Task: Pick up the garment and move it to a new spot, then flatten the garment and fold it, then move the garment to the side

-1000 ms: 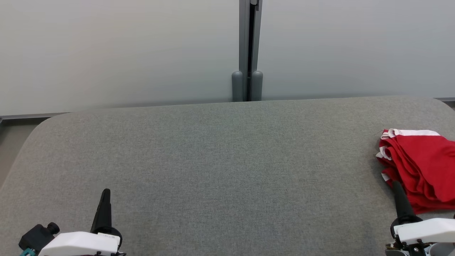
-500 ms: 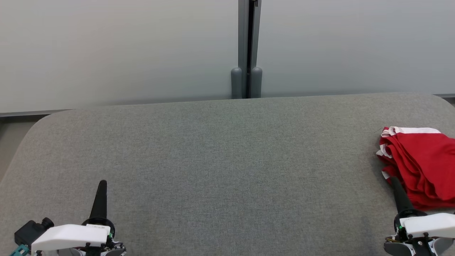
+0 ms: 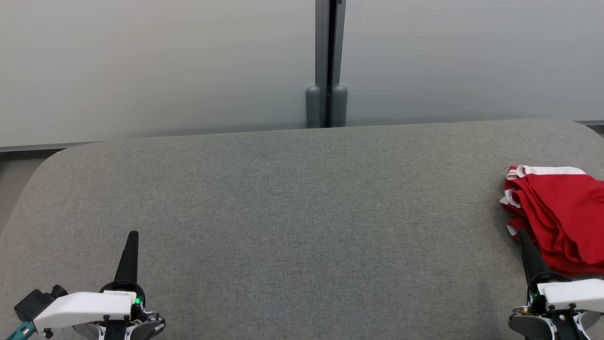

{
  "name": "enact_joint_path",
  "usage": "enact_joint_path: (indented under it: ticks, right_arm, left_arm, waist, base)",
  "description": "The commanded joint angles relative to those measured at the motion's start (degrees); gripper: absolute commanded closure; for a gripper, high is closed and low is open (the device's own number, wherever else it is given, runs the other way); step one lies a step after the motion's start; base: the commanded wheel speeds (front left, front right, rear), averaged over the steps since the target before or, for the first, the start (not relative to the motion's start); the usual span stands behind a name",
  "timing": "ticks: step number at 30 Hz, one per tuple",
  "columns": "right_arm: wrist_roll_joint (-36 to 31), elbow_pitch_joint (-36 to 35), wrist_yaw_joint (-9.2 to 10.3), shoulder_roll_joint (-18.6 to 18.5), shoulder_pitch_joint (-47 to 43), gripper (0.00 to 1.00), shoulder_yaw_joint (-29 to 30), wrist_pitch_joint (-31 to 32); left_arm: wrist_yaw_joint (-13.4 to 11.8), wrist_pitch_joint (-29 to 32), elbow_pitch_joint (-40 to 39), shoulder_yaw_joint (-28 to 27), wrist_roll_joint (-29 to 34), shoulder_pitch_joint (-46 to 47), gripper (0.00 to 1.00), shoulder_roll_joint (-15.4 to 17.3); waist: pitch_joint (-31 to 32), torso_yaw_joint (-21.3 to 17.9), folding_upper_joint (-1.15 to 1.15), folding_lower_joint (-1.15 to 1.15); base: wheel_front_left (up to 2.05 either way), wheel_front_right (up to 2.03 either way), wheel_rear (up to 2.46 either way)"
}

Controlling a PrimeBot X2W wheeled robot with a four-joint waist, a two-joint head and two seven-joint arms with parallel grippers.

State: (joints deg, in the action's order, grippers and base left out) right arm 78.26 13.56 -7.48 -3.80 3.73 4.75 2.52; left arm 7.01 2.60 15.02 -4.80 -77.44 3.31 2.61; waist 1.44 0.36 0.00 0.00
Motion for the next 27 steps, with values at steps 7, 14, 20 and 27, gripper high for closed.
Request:
enact_joint_path:
  ticks: [7, 14, 20, 27]
  right_arm:
    - [3.88, -0.1, -0.02, 0.04, 1.51, 1.0, 0.71, 1.24]
    - [6.74, 0.08, -0.02, 0.29, 1.8, 1.0, 1.08, 2.15]
    - [9.0, 0.21, -0.02, 0.48, 2.05, 1.0, 1.36, 2.82]
    - [11.48, 0.38, -0.02, 0.7, 2.49, 1.0, 1.62, 3.49]
  left_arm:
    - [0.52, 1.1, -0.67, -0.75, -3.97, 1.89, 1.0, 0.37]
    - [0.59, 1.89, -0.77, -1.06, -7.11, 2.41, 1.0, 0.38]
    - [0.64, 2.55, -0.84, -1.33, -9.45, 2.55, 1.0, 0.39]
    - [0.59, 3.37, -0.95, -1.6, -12.12, 3.05, 1.0, 0.39]
  waist:
    - [-0.34, -0.07, 0.0, 0.0]
    - [-0.65, -0.14, 0.0, 0.0]
    - [-0.92, -0.2, 0.0, 0.0]
    - [-1.23, -0.27, 0.0, 0.0]
  base:
    - [0.0, 0.0, 0.0]
    - [0.0, 0.0, 0.0]
    - [0.0, 0.0, 0.0]
    - [0.0, 0.0, 0.0]
